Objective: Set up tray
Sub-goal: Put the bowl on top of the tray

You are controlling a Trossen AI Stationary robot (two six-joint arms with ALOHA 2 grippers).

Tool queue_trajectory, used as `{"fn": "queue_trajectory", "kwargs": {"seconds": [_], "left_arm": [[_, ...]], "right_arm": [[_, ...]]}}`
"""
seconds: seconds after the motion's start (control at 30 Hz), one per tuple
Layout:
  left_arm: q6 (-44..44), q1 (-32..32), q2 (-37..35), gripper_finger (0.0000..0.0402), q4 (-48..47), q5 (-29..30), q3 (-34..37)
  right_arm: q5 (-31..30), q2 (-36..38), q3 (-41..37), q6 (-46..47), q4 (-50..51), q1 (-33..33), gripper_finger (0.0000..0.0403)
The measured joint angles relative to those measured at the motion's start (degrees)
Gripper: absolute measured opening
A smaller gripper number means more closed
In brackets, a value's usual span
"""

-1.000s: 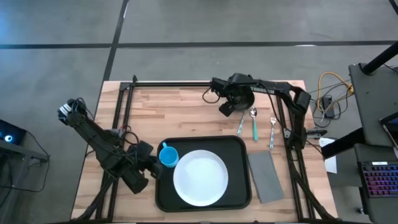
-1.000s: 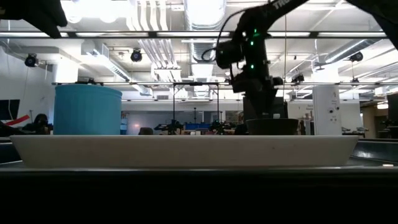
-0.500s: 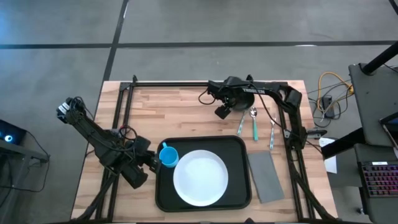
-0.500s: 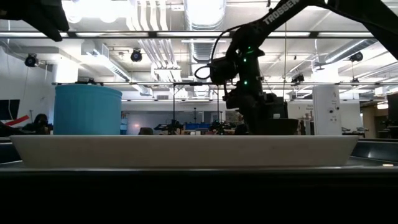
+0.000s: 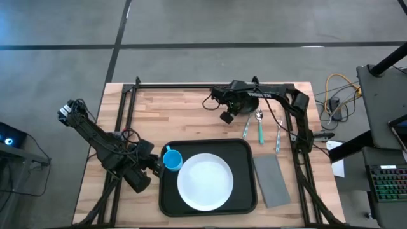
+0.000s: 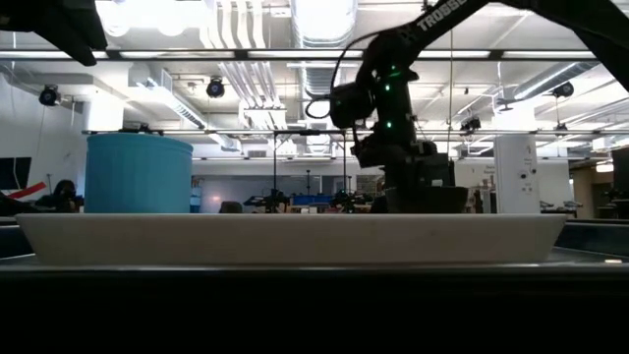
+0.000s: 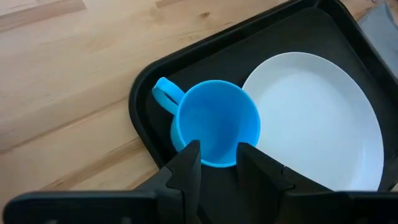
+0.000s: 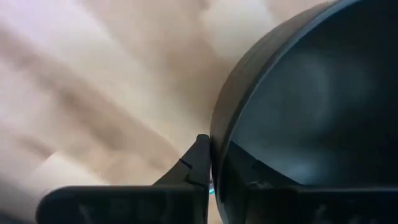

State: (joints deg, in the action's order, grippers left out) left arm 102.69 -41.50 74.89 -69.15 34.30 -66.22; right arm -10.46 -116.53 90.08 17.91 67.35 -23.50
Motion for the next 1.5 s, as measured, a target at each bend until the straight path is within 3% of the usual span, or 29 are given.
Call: {"fn": "queue_trajectory", "kwargs": {"seconds": [0.27, 0.47, 0.83, 0.93, 1.1, 1.37, 1.5], "left_arm": [[-0.1, -0.1, 0.0, 0.0084, 0.0, -0.1, 0.0], [-0.2, -0.1, 0.0, 0.0084, -0.1, -0.1, 0.5], [-0.1, -0.1, 0.0, 0.0084, 9.2, 0.1, 4.8], [-0.2, -0.5, 0.0, 0.0084, 14.1, -0.8, 7.0], [-0.1, -3.1, 0.0, 0.0084, 20.8, -2.7, 10.3], [1.3, -7.9, 0.0, 0.0084, 25.8, -2.9, 13.5], [1.6, -8.6, 0.0, 0.0084, 26.7, -2.8, 14.1]], "right_arm": [[-2.9, 7.2, 0.3, -1.2, -2.3, 14.0, 0.0009], [2.4, 11.4, 0.3, -9.3, -5.9, 28.5, 0.0009], [5.2, 8.1, 0.4, 5.8, -18.3, 49.6, 0.0009], [5.1, 4.6, 2.1, 8.8, -22.3, 51.9, 0.0009], [4.5, -3.6, 11.0, 11.9, -20.9, 53.2, 0.0009], [4.3, -16.6, 30.2, 7.0, -2.0, 52.9, 0.0009], [4.3, -20.5, 37.3, 4.9, 1.4, 52.9, 0.0011]]}}
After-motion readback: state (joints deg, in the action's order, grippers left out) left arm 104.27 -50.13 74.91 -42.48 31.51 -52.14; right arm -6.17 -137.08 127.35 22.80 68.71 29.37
